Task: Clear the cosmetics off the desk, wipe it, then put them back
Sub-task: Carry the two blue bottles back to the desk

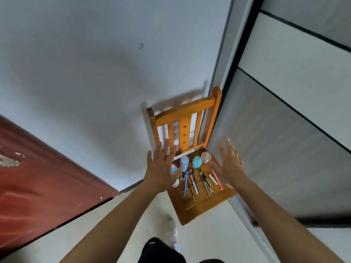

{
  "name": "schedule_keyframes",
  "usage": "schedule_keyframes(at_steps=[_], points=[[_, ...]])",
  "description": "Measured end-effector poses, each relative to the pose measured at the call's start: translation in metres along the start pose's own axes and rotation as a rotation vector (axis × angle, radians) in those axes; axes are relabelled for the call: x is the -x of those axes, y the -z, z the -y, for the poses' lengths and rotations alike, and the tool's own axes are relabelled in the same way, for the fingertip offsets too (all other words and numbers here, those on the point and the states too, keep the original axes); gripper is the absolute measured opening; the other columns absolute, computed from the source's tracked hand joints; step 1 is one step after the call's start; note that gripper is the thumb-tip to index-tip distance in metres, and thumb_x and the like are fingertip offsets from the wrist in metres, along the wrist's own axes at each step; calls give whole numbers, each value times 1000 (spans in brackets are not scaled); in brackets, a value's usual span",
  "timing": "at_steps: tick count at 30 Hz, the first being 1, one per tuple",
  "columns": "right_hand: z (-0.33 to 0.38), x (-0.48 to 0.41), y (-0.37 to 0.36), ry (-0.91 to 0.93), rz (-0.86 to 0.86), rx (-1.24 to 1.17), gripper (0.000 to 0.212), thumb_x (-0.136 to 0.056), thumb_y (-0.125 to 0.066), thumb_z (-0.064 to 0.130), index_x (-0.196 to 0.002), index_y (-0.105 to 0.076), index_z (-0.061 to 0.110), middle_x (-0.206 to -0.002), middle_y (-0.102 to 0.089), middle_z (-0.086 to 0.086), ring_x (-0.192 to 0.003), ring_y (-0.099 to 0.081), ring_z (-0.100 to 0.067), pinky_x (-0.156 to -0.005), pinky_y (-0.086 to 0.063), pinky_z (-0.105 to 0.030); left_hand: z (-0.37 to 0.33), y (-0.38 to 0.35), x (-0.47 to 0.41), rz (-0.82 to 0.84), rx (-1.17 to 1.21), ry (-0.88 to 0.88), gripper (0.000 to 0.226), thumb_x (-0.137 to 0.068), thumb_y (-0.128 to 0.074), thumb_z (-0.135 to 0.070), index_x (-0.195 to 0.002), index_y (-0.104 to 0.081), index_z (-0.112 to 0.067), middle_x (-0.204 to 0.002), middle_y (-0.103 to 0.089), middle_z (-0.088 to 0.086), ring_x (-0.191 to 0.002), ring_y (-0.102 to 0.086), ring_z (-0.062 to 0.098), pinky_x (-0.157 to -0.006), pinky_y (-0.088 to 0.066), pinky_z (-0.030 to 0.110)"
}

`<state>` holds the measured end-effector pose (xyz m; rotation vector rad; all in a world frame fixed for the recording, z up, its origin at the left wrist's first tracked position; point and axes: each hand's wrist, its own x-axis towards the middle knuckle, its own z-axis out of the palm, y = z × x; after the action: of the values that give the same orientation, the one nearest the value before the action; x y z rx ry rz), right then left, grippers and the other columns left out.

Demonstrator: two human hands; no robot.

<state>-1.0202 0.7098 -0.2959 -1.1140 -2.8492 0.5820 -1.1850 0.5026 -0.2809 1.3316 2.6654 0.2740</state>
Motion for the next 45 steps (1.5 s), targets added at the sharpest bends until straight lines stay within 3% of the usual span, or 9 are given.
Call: schedule_keyframes(at_steps=[11,22,24,26,28,29,32,37,45], points=[[-75,-107,-81,74,299,-23,82,-95,-50,61,-157,-5,34,-169,-2,1,-154,-12,-28,-119,-21,-47,-14,-91,-77,194,128,309,89,-88,-38,-73,-158,-5,-29,-167,4,-1,-153,6,26,-121,-12,57],[-89,-162,-232,246,524,-178,98,-84,-66,62,-155,-3,37,-167,-13,5,-151,-25,-25,-110,-38,-43,3,-253,-77,111,433,780,107,-72,-41,-85,-157,-9,-29,-165,-15,-2,-151,-17,26,-117,-23,52],[-86,-169,-253,263,505,-200,100,-82,-67,65,-155,-4,38,-167,-17,4,-148,-32,-22,-104,-38,-33,12,-280,-78,65,514,868,108,-72,-54,-79,-156,-9,-30,-164,-21,-2,-149,-25,27,-114,-30,54],[-82,-175,-271,259,501,-235,101,-80,-69,64,-155,-7,38,-165,-23,2,-130,-47,5,-89,-30,-8,21,-304,-82,35,584,926,110,-71,-65,-73,-156,-10,-31,-163,-24,-3,-147,-29,26,-113,-32,52],[-81,-179,-288,224,495,-290,102,-79,-75,58,-156,-12,36,-162,-29,-1,-95,-39,36,-57,-29,11,29,-322,-88,-3,652,916,105,-70,-68,-71,-154,-16,-34,-160,-30,-5,-145,-33,23,-111,-32,41],[-82,-181,-296,214,488,-301,102,-79,-77,55,-156,-13,34,-161,-32,-3,-91,-32,42,-57,-21,15,33,-329,-92,-36,683,890,101,-70,-69,-70,-152,-22,-35,-157,-36,-6,-142,-37,21,-107,-32,35],[-83,-190,-309,247,473,-286,98,-80,-79,49,-156,-21,29,-154,-42,-3,-97,-33,41,-62,-29,12,44,-344,-105,-37,721,829,85,-75,-76,-57,-146,-38,-31,-145,-52,-7,-134,-47,18,-108,-41,36],[-73,-198,-315,279,460,-281,69,-82,-77,51,-139,-46,26,-132,-63,5,-119,-59,-12,-86,-45,-16,55,-340,-110,-139,737,802,55,-82,-78,-43,-129,-61,-21,-122,-69,-4,-112,-62,14,-97,-54,39],[-67,-169,-269,198,346,-435,69,-81,-77,54,-138,-46,32,-132,-59,10,-121,-53,-5,-91,-56,-23,55,-290,-84,-337,773,793,52,-79,-79,-45,-122,-65,-20,-117,-70,-9,-103,-61,0,-89,-48,11]])
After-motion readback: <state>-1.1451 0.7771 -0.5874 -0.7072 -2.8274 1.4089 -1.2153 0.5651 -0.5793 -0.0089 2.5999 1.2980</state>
